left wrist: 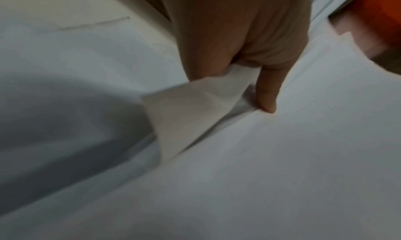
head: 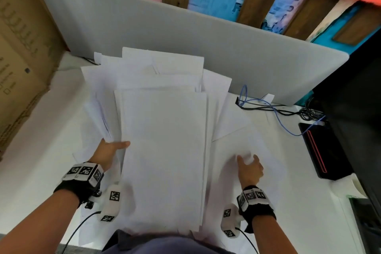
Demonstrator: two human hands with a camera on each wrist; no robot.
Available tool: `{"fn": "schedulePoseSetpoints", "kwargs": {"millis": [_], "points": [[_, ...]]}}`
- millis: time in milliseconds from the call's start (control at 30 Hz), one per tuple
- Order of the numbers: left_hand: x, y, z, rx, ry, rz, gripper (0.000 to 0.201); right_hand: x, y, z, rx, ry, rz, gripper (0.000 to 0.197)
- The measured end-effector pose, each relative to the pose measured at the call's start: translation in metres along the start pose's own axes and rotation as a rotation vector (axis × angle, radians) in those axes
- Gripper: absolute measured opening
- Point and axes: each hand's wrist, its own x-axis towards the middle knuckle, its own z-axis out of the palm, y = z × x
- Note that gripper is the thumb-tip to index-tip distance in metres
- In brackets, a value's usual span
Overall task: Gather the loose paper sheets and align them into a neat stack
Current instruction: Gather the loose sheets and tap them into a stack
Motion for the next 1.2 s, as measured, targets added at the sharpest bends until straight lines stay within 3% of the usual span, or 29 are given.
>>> {"fn": "schedulePoseSetpoints", "kwargs": {"millis": [100, 167, 233, 300, 333, 433, 533, 600, 667, 700, 733, 833, 867, 900, 967, 1100, 1200], "points": [[-0.004, -0.002, 0.014, 0.051, -0.001, -0.034, 0.036, -0.010, -0.005, 0.008, 0.049, -0.115, -0.121, 0.064], [-0.006, -0.007, 0.022, 0.097, 0.014, -0.046, 0.040, -0.016, -0.009, 0.014, 0.137, -0.242, -0.158, 0.059], [-0.002, -0.011, 0.020, 0.071, -0.010, -0.046, 0.069, -0.018, -0.012, 0.014, 0.172, -0.285, -0.154, 0.057], [0.012, -0.017, 0.011, 0.058, -0.047, 0.002, 0.100, -0.012, -0.012, 0.010, 0.119, -0.239, -0.128, 0.060], [0.010, -0.010, 0.008, 0.056, -0.087, 0.004, 0.097, -0.008, -0.012, 0.007, 0.090, -0.227, -0.110, 0.062], [-0.013, 0.025, 0.009, -0.090, -0.182, 0.025, 0.031, -0.005, -0.013, 0.000, 0.027, -0.254, -0.114, 0.062], [-0.016, 0.045, 0.010, -0.160, -0.231, 0.070, 0.025, -0.013, -0.019, -0.001, 0.018, -0.280, -0.186, 0.058], [-0.014, 0.047, 0.013, -0.165, -0.230, 0.069, 0.026, -0.023, -0.028, 0.002, 0.193, -0.376, -0.194, 0.072], [-0.015, 0.043, 0.018, -0.122, -0.225, 0.028, 0.027, -0.032, -0.040, 0.006, 0.424, -0.566, -0.072, 0.094], [-0.010, 0.036, 0.019, -0.087, -0.225, 0.009, 0.027, -0.035, -0.046, 0.008, 0.513, -0.658, -0.005, 0.093], [-0.004, 0.027, 0.018, -0.032, -0.219, -0.004, 0.031, -0.038, -0.050, 0.009, 0.581, -0.741, 0.044, 0.086], [0.058, -0.035, 0.004, 0.133, -0.165, -0.060, 0.087, -0.050, -0.060, 0.014, 0.668, -0.928, 0.104, 0.073], [0.052, -0.034, 0.009, 0.173, -0.154, -0.070, 0.095, -0.055, -0.063, 0.018, 0.649, -0.955, 0.094, 0.067], [0.026, -0.019, 0.022, 0.161, -0.163, -0.064, 0.087, -0.057, -0.063, 0.024, 0.588, -0.947, 0.056, 0.059], [-0.020, 0.008, 0.044, 0.191, -0.141, -0.012, 0.050, -0.060, -0.061, 0.034, 0.448, -0.914, -0.054, 0.051], [-0.038, 0.033, 0.049, 0.190, -0.157, 0.177, 0.037, -0.053, -0.051, 0.039, 0.380, -0.698, -0.143, 0.037], [-0.044, 0.065, 0.036, 0.153, -0.234, 0.306, 0.034, -0.043, -0.046, 0.032, 0.359, -0.582, -0.125, 0.068]]}}
